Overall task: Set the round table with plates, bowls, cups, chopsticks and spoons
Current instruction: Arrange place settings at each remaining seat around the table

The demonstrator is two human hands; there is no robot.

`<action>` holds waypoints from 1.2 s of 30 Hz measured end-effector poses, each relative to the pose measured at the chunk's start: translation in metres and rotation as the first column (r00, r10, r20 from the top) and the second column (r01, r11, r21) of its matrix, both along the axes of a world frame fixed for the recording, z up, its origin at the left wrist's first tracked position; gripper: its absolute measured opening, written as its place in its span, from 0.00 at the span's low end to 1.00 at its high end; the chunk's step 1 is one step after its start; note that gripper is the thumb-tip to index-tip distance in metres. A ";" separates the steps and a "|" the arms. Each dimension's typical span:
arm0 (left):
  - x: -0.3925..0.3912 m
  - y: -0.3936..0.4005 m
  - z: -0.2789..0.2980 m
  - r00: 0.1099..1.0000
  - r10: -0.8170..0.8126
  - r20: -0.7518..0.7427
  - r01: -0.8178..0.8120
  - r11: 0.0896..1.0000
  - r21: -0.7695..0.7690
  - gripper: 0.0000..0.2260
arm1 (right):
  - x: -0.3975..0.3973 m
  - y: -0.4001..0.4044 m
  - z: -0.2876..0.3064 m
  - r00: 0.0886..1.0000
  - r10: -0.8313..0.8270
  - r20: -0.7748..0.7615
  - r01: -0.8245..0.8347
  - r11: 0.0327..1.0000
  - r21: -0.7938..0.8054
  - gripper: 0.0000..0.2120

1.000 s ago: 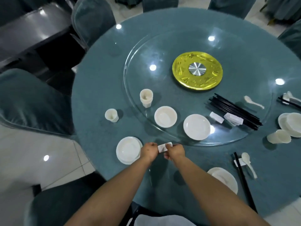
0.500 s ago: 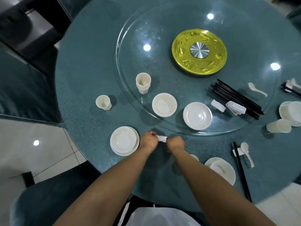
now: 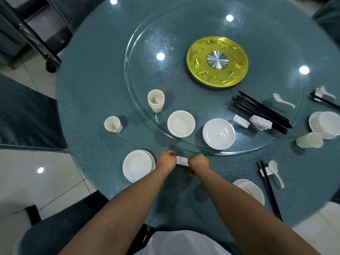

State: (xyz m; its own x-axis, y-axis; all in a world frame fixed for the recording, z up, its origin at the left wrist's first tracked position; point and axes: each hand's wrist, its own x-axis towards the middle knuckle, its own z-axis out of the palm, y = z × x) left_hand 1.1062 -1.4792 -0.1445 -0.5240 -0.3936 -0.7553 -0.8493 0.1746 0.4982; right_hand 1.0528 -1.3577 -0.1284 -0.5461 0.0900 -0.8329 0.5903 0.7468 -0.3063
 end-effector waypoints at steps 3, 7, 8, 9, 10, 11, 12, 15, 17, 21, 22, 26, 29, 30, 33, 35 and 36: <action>0.000 -0.001 0.002 1.000 -0.018 -0.011 0.018 0.998 -0.055 0.16 | -0.006 0.003 0.003 1.000 0.008 -0.020 -0.008 1.000 -0.006 0.09; -0.004 0.003 0.013 0.990 -0.141 -0.016 0.137 0.981 -0.134 0.15 | -0.014 0.007 0.020 0.998 0.060 -0.024 -0.060 0.998 0.014 0.08; -0.007 0.005 0.019 0.985 -0.171 -0.021 0.166 0.975 -0.146 0.15 | -0.016 0.009 0.022 0.995 0.090 -0.036 -0.089 0.995 0.039 0.09; -0.009 0.008 0.024 0.978 -0.207 -0.029 0.199 0.967 -0.161 0.15 | -0.016 0.011 0.026 0.993 0.106 -0.061 -0.103 0.994 0.047 0.09; -0.015 0.013 0.032 0.966 -0.256 -0.043 0.245 0.953 -0.181 0.15 | -0.019 0.017 0.035 0.989 0.125 -0.080 -0.122 0.992 0.045 0.07; -0.017 0.016 0.034 0.951 -0.305 -0.044 0.291 0.936 -0.196 0.15 | -0.020 0.019 0.037 0.988 0.122 -0.095 -0.119 0.992 0.040 0.07; -0.022 0.019 0.038 0.930 -0.364 -0.043 0.348 0.913 -0.212 0.15 | -0.024 0.023 0.041 0.987 0.120 -0.103 -0.116 0.992 0.046 0.11; -0.035 0.031 0.052 0.795 -0.606 0.004 0.583 0.764 -0.277 0.15 | -0.035 0.041 0.059 0.968 0.194 -0.160 -0.182 0.979 0.086 0.15; -0.044 0.035 0.055 0.678 -0.732 0.069 0.712 0.630 -0.310 0.15 | -0.042 0.053 0.067 0.960 0.200 -0.197 -0.184 0.978 0.098 0.17; -0.053 0.044 0.047 0.544 -0.827 0.144 0.816 0.481 -0.320 0.18 | -0.052 0.088 0.085 0.961 0.189 -0.200 -0.175 0.981 0.088 0.13; -0.056 0.046 0.045 0.523 -0.838 0.154 0.828 0.458 -0.323 0.19 | -0.054 0.098 0.088 0.961 0.180 -0.209 -0.166 0.983 0.081 0.10; -0.061 0.053 0.039 0.465 -0.856 0.223 0.863 0.383 -0.329 0.24 | -0.060 0.136 0.089 0.966 0.119 -0.228 -0.097 0.990 0.106 0.08; -0.060 0.055 0.039 0.448 -0.860 0.242 0.872 0.362 -0.330 0.27 | -0.062 0.151 0.086 0.976 0.092 -0.196 -0.069 0.991 0.117 0.13; -0.061 0.054 0.039 0.446 -0.862 0.239 0.872 0.359 -0.334 0.26 | -0.062 0.154 0.086 0.977 0.088 -0.194 -0.065 0.990 0.125 0.14; -0.062 0.052 0.040 0.434 -0.878 0.204 0.871 0.350 -0.344 0.25 | -0.064 0.156 0.084 0.975 0.110 -0.190 -0.082 0.985 0.152 0.14; -0.058 0.045 0.040 0.418 -0.882 0.217 0.881 0.337 -0.332 0.24 | -0.064 0.152 0.082 0.973 0.143 -0.179 -0.114 0.981 0.160 0.14; -0.056 0.041 0.040 0.408 -0.884 0.230 0.885 0.321 -0.338 0.24 | -0.064 0.148 0.081 0.971 0.164 -0.174 -0.136 0.977 0.163 0.13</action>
